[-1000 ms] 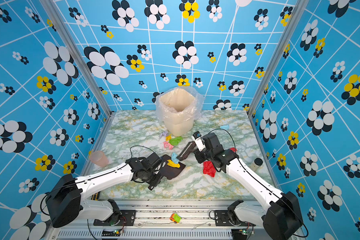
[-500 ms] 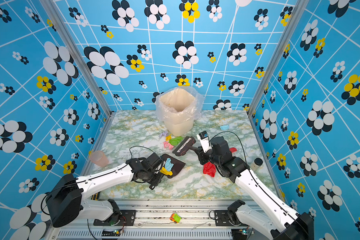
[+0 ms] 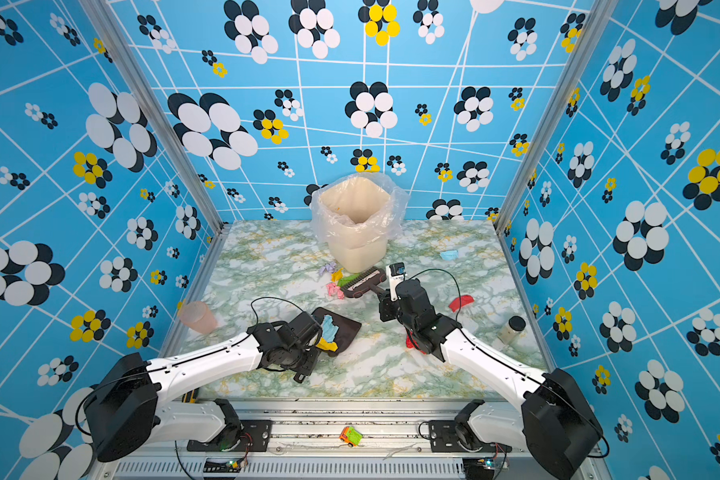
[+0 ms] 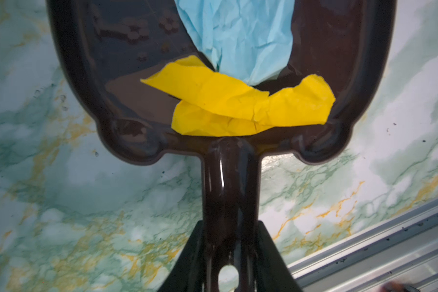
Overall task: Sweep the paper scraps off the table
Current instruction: 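Sweep the pink scraps into the dustpan with the right gripper's brush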
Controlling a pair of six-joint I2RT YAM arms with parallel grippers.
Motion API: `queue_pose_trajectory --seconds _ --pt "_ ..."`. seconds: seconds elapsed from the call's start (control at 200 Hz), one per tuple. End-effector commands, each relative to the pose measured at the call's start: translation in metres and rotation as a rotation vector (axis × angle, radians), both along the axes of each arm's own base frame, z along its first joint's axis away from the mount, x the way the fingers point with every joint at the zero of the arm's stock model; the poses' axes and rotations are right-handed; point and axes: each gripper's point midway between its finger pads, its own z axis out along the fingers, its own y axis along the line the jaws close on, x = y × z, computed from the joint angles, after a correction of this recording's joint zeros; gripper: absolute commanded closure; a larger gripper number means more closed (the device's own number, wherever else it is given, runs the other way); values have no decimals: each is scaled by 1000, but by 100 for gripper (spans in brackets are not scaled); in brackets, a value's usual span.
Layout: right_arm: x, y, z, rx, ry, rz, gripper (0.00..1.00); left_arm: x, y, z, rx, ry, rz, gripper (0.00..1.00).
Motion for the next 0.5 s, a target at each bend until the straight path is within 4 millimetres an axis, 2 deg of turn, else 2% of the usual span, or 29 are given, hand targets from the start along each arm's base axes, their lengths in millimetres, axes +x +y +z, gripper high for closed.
queue_pose_trajectory --seconds 0.0,0.16,0.34,0.495 --pt "11 9 25 -4 -87 -5 100 -2 10 -3 27 1 29 100" --pt "3 12 9 -78 -54 34 100 0 11 -3 32 2 28 100" --pt "-17 15 -5 -162 -24 149 100 4 13 -5 23 -2 37 100" --pt "-38 13 -9 -200 6 241 100 6 15 -8 28 4 40 100"
